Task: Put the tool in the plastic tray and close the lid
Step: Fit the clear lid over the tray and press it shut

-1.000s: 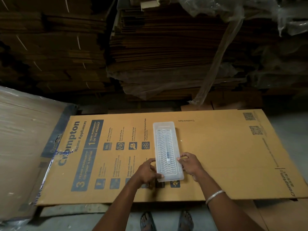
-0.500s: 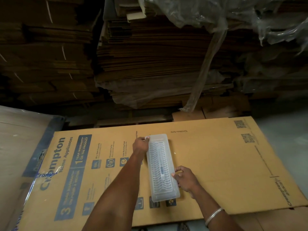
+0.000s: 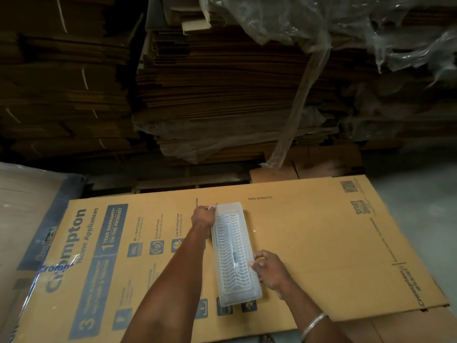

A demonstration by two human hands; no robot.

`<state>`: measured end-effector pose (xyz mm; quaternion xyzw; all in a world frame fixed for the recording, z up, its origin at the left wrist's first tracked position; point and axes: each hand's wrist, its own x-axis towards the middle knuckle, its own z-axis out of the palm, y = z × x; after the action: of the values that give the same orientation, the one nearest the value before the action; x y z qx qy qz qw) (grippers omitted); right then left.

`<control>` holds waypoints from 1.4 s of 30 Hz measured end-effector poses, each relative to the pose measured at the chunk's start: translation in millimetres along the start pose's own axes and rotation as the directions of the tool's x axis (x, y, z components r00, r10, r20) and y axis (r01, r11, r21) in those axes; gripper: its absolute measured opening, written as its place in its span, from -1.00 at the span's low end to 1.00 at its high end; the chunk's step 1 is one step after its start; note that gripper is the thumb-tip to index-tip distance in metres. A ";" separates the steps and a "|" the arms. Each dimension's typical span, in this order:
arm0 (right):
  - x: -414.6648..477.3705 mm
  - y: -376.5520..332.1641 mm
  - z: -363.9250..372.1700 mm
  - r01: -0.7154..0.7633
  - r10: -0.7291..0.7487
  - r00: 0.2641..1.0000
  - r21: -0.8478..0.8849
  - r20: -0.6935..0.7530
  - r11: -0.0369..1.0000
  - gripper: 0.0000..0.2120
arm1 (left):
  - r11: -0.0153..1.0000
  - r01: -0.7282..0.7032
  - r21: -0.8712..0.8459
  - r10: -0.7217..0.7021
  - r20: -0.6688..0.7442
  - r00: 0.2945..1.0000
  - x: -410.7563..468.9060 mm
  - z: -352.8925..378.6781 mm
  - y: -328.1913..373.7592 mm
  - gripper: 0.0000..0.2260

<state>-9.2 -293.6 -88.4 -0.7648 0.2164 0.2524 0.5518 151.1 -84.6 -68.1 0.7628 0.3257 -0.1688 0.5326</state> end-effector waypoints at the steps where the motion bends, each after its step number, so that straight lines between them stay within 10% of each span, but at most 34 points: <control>1: -0.2 -0.4 -0.2 -0.003 0.003 1.000 0.007 -0.003 1.000 -0.84 | 1.000 0.003 -0.012 -0.003 0.006 1.000 1.9 1.5 -0.6 -0.64; 30: 6.1 3.5 -3.0 -0.050 0.051 0.998 -0.030 0.023 0.998 -0.66 | 0.992 -0.113 0.058 0.115 -0.046 0.992 -20.1 -8.1 -28.1 -0.68; 42: -5.8 -65.3 -12.4 0.120 -0.208 0.969 -0.478 -0.136 0.870 -0.85 | 0.871 -0.334 0.360 0.380 -0.063 0.923 -46.6 -24.3 -16.3 -0.68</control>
<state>27.9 -285.7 -33.5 -0.9103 0.1332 0.1775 0.3494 103.9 -73.4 -42.3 0.9000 0.1790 -0.0705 0.3912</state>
